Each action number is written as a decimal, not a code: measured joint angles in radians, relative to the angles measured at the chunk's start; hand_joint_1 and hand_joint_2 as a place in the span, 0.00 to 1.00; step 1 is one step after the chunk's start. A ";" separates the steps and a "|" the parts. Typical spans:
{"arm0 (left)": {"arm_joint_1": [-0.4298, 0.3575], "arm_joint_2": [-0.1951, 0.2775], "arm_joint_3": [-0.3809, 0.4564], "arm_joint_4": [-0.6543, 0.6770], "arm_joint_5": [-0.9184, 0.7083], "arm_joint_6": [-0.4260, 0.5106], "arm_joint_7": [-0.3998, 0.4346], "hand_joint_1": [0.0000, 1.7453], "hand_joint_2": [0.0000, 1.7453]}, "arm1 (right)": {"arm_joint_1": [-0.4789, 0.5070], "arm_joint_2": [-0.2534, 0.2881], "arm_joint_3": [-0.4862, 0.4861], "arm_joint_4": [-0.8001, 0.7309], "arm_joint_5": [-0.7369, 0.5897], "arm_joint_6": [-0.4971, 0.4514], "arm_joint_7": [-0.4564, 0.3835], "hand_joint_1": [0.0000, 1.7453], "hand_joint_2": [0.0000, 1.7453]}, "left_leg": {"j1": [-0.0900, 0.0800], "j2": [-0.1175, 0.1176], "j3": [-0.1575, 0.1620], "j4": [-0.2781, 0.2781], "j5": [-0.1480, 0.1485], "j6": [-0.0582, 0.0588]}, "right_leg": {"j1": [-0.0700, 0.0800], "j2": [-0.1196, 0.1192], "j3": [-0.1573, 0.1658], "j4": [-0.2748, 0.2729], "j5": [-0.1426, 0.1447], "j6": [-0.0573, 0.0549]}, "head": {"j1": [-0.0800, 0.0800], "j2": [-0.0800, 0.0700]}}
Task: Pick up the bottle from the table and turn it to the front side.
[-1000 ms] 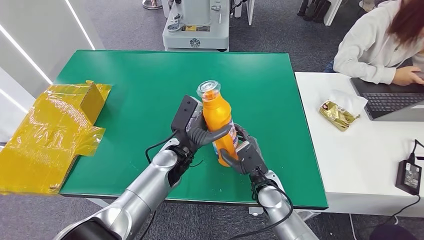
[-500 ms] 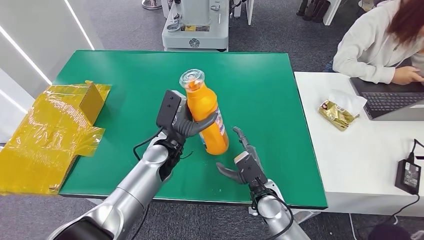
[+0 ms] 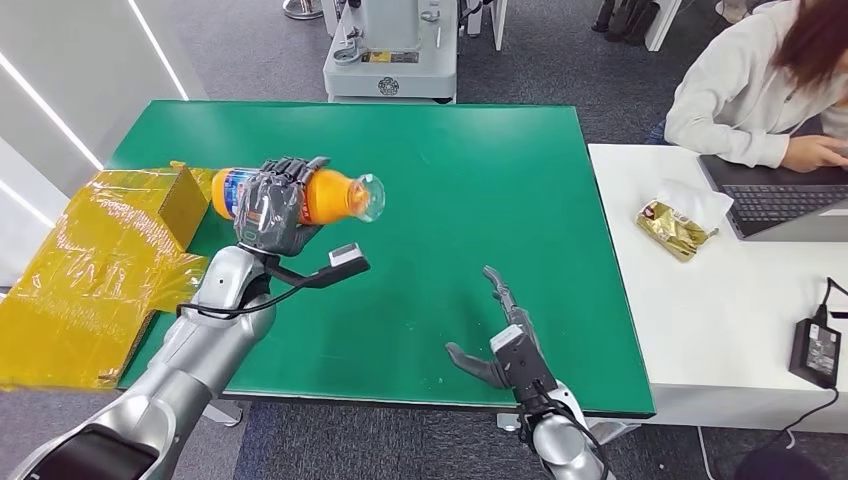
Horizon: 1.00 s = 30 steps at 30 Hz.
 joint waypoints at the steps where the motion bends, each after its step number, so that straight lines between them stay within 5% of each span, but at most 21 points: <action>1: 0.011 0.015 0.006 -0.008 -0.103 0.001 0.042 1.00 1.00 | 0.008 -0.002 -0.001 -0.010 0.000 -0.004 -0.001 0.00 1.00 | 0.000 0.000 0.000 0.000 0.000 0.000 | 0.000 0.000 0.000 0.000 0.000 0.000 | 0.000 0.000; 6: 0.035 0.079 0.007 -0.004 -0.331 0.000 0.232 1.00 1.00 | 0.049 -0.014 -0.009 -0.053 0.000 -0.021 -0.005 0.00 1.00 | 0.000 0.000 0.000 0.000 0.000 0.000 | 0.000 0.000 -0.001 0.000 0.000 0.000 | 0.000 0.000; 17: 0.025 0.198 -0.182 0.167 -0.336 -0.122 0.558 1.00 1.00 | 0.157 -0.026 -0.060 -0.163 0.020 -0.045 -0.005 0.00 1.00 | 0.000 0.002 0.000 0.000 0.000 0.000 | 0.000 0.002 -0.002 0.000 0.000 0.000 | 0.000 0.000; 30: 0.086 0.271 -0.210 0.253 -0.335 -0.251 0.578 0.95 1.00 | 0.230 -0.025 -0.113 -0.240 0.050 -0.037 0.009 0.00 1.00 | 0.000 0.001 -0.001 0.000 0.000 0.000 | 0.000 0.001 -0.002 0.000 0.000 0.000 | 0.000 0.000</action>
